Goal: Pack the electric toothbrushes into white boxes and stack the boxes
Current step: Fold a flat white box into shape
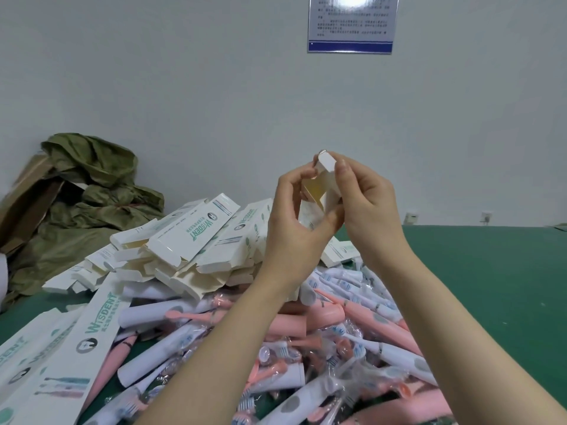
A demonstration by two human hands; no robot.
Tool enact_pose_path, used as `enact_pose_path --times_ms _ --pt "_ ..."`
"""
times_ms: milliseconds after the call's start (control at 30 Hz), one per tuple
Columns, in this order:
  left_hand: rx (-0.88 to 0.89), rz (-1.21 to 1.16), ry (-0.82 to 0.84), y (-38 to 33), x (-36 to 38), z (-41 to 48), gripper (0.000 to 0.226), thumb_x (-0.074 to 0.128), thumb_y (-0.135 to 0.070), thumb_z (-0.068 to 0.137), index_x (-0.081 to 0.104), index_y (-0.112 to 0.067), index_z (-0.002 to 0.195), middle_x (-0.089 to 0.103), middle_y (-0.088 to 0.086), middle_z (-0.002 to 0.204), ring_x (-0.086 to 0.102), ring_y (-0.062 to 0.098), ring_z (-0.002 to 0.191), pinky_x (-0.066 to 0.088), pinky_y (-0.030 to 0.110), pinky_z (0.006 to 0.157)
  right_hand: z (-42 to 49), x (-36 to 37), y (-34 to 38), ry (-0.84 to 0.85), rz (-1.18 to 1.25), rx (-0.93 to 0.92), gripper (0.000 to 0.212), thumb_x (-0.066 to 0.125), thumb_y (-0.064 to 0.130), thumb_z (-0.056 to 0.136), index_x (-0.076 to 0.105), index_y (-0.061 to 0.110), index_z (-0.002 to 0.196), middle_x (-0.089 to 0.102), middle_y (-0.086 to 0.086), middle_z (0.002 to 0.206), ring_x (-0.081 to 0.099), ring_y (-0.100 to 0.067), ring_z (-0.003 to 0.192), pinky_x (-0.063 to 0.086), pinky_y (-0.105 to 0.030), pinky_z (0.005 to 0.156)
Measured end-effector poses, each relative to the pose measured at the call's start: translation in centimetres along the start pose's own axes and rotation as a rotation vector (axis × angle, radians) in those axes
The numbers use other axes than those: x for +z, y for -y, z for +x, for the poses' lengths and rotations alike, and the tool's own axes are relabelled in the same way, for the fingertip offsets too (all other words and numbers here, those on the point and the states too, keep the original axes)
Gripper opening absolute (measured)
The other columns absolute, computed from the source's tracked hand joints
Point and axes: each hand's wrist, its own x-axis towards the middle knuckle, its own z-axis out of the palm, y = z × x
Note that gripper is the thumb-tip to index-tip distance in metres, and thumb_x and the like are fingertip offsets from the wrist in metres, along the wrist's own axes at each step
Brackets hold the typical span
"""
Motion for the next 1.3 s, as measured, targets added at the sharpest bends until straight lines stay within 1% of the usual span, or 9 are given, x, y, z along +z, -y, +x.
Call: enact_pose_path --times_ms 133,267,333,533,667,767,967,1133,1300 --pt "-0.014 0.063 -0.058 -0.1 0.0 0.2 0.040 0.073 -0.019 0.076 0.053 -0.035 0.106 0.061 -0.006 0.114 0.058 0.018 0.111 0.047 0.045 0.096 0.0 0.0 -0.1 0.010 -0.001 -0.013 0.025 0.043 0.013 0.101 0.065 0.024 0.101 0.065 -0.014 0.081 0.052 -0.003 0.067 0.043 -0.013 0.062" --pt "-0.108 -0.022 -0.112 -0.3 -0.4 0.4 0.034 0.078 -0.014 0.069 0.058 -0.031 0.092 0.065 -0.010 0.093 0.062 0.011 0.090 0.051 0.028 0.082 0.1 0.3 -0.7 0.036 -0.073 -0.037 0.023 0.049 0.013 0.098 0.066 0.020 0.113 0.061 0.025 0.063 0.054 0.007 0.063 0.039 -0.007 0.064" --pt "-0.116 -0.054 -0.142 -0.3 -0.6 0.6 0.034 0.077 -0.006 0.068 0.054 -0.022 0.088 0.062 0.000 0.090 0.059 0.010 0.082 0.049 0.021 0.077 0.0 0.6 -1.0 0.075 -0.141 -0.076 0.025 0.052 0.012 0.097 0.065 0.015 0.117 0.060 0.030 0.065 0.057 0.012 0.068 0.039 -0.004 0.067" --pt "-0.126 -0.099 -0.181 -0.9 -0.7 0.8 0.042 0.073 -0.004 0.065 0.042 -0.015 0.090 0.059 0.016 0.094 0.062 0.019 0.086 0.053 0.031 0.081 0.2 1.0 -1.1 0.104 -0.438 -0.368 0.027 0.053 0.012 0.092 0.068 0.003 0.112 0.068 0.001 0.109 0.055 -0.006 0.105 0.041 -0.005 0.080" --pt "-0.120 -0.078 -0.202 -0.7 -0.6 0.8 0.048 0.074 -0.007 0.061 0.039 -0.019 0.092 0.062 -0.002 0.084 0.063 0.013 0.081 0.053 0.029 0.079 0.6 0.2 -1.2 0.202 -0.584 -0.380 0.027 0.056 0.011 0.094 0.066 0.005 0.118 0.061 -0.008 0.127 0.052 -0.008 0.118 0.035 -0.004 0.094" --pt "-0.112 -0.034 -0.215 -0.5 -0.7 0.6 0.051 0.076 -0.012 0.060 0.038 -0.025 0.091 0.066 -0.017 0.076 0.065 0.007 0.080 0.051 0.023 0.076 0.8 -0.6 -1.0 0.294 -0.647 -0.411 0.031 0.054 0.011 0.094 0.061 0.001 0.123 0.057 -0.014 0.131 0.053 -0.014 0.119 0.031 -0.004 0.098" --pt "-0.168 0.143 -0.140 0.2 0.0 0.6 0.051 0.075 -0.026 0.058 0.046 -0.030 0.099 0.060 -0.014 0.090 0.058 0.003 0.081 0.048 0.025 0.078 0.5 -0.3 -1.5 0.163 -0.609 -0.439 0.028 0.053 0.006 0.091 0.065 -0.004 0.114 0.065 -0.015 0.118 0.057 -0.011 0.108 0.038 -0.007 0.090" --pt "-0.217 0.264 -0.131 0.4 0.4 0.3 0.023 0.068 -0.031 0.056 0.054 -0.028 0.074 0.065 -0.014 0.071 0.060 0.004 0.068 0.049 0.024 0.066 0.1 -0.7 -1.8 0.193 -0.634 -0.424 0.030 0.053 0.009 0.093 0.062 -0.002 0.120 0.060 -0.015 0.126 0.052 -0.008 0.113 0.031 -0.003 0.099" --pt "-0.189 0.282 -0.131 -0.4 0.6 0.6 0.012 0.062 -0.021 0.063 0.054 -0.020 0.072 0.062 -0.007 0.065 0.058 0.017 0.066 0.042 0.021 0.057 -0.1 -1.3 -1.1 0.273 -0.784 -0.464 0.035 0.047 0.013 0.096 0.058 0.000 0.126 0.055 -0.014 0.134 0.056 -0.028 0.121 0.039 -0.024 0.096"
